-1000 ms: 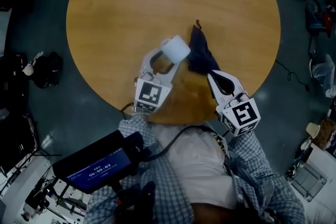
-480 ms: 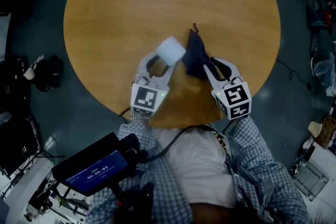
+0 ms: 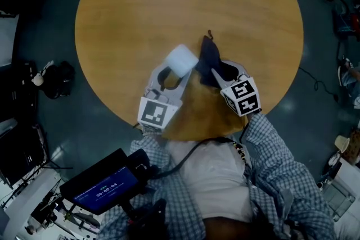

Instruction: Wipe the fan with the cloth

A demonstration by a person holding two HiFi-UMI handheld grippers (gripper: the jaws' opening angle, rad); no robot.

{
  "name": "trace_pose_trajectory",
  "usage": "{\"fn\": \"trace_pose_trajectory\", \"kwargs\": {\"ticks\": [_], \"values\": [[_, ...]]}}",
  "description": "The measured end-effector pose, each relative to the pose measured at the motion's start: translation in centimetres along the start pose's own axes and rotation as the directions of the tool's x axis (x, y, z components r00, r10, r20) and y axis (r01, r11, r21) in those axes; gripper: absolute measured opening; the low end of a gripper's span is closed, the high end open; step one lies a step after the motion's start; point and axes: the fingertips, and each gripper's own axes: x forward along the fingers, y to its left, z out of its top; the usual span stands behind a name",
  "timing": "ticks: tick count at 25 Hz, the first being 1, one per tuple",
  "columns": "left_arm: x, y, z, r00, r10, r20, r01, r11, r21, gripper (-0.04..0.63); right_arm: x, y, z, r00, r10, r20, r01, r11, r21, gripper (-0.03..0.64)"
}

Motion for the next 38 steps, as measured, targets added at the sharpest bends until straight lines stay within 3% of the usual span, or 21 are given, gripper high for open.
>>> {"fn": "trace_pose_trajectory", "kwargs": {"ticks": [6, 9, 11, 14, 17, 20, 22, 24, 28, 31, 38], "values": [[-0.4, 0.8, 1.0, 0.999, 0.003, 0.048, -0.001, 0.999, -0.042, 0.137, 0.7, -0.4, 0.8, 0.996, 0.056, 0.073, -0.066, 0.988, 0.137, 0.074], [0.0, 1.7, 1.4, 0.997, 0.005, 0.073, -0.002, 0.999, -0.044, 0.137, -0.4, -1.4, 3.8, 0.984, 0.041, 0.173, -0.064, 0.989, 0.134, 0.074], [0.8, 2.5, 2.0, 0.995, 0.003, 0.099, 0.001, 0.999, -0.041, 0.137, -1.8, -2.2, 7.2, 0.962, 0.026, 0.271, -0.062, 0.991, 0.123, 0.074], [2.2, 3.7, 2.9, 0.992, -0.014, 0.128, 0.017, 1.000, -0.022, 0.137, -5.3, -2.2, 13.6, 0.896, 0.027, 0.444, -0.065, 0.995, 0.071, 0.074], [3.7, 4.1, 3.6, 0.987, -0.036, 0.160, 0.038, 0.999, -0.011, 0.137, -10.0, -0.2, 19.6, 0.790, 0.082, 0.607, -0.076, 0.996, -0.035, 0.074], [5.2, 4.5, 3.8, 0.983, -0.041, 0.178, 0.046, 0.999, -0.023, 0.137, -13.0, 2.8, 23.8, 0.697, 0.178, 0.695, -0.097, 0.983, -0.154, 0.074], [5.8, 4.8, 4.1, 0.977, -0.056, 0.205, 0.062, 0.998, -0.021, 0.137, -13.0, 4.4, 25.1, 0.674, 0.228, 0.703, -0.104, 0.971, -0.214, 0.074], [5.9, 5.1, 4.7, 0.969, -0.071, 0.235, 0.077, 0.997, -0.018, 0.137, -11.4, 5.0, 25.2, 0.684, 0.236, 0.691, -0.107, 0.968, -0.225, 0.074], [5.7, 5.9, 6.1, 0.963, -0.062, 0.262, 0.070, 0.997, -0.022, 0.137, -8.2, 3.8, 23.8, 0.713, 0.207, 0.669, -0.150, 0.978, -0.143, 0.072], [5.1, 6.1, 6.8, 0.960, -0.045, 0.277, 0.057, 0.998, -0.035, 0.137, -6.4, 2.3, 21.4, 0.760, 0.183, 0.624, -0.146, 0.983, -0.111, 0.072], [4.6, 5.5, 8.8, 0.934, -0.081, 0.348, 0.096, 0.995, -0.024, 0.137, -1.7, -1.7, 15.7, 0.869, 0.110, 0.482, -0.119, 0.993, -0.012, 0.071]]}}
